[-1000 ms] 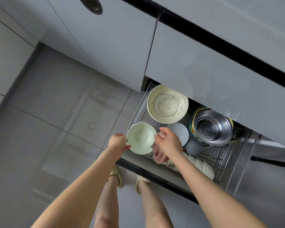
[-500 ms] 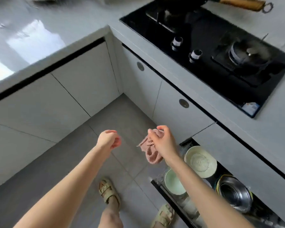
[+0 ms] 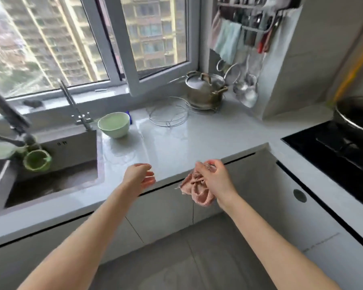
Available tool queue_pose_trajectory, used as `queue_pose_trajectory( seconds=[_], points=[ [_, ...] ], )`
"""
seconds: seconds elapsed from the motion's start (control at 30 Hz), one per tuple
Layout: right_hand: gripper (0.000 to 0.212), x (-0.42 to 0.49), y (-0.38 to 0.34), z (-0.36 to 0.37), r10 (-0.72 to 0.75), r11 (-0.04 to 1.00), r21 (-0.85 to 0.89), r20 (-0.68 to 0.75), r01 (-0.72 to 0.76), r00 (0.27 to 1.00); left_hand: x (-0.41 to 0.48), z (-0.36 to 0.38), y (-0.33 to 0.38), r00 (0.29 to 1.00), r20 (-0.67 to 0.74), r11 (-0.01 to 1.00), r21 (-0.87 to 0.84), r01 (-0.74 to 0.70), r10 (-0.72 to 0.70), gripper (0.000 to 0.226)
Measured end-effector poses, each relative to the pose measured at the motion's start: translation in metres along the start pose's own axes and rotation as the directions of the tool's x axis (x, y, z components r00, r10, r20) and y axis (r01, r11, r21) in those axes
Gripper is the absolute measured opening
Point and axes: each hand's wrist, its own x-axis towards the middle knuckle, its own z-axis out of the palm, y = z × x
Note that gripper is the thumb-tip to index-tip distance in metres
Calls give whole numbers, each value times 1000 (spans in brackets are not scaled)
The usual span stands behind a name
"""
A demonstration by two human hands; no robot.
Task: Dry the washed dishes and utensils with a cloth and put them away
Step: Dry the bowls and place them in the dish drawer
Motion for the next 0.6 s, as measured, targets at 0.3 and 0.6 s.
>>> queue_pose_trajectory(
  seconds=[0.3,0.6],
  points=[
    [35,159,-50,118,-106,981,-132,230,139,967,153,-55,62,976,-211,998,-41,41,-48,49],
    [34,304,-78,209,-60,940,-291,369,177,927,287,-77,118,937,-142,767,-619,168,-320,61]
  ],
)
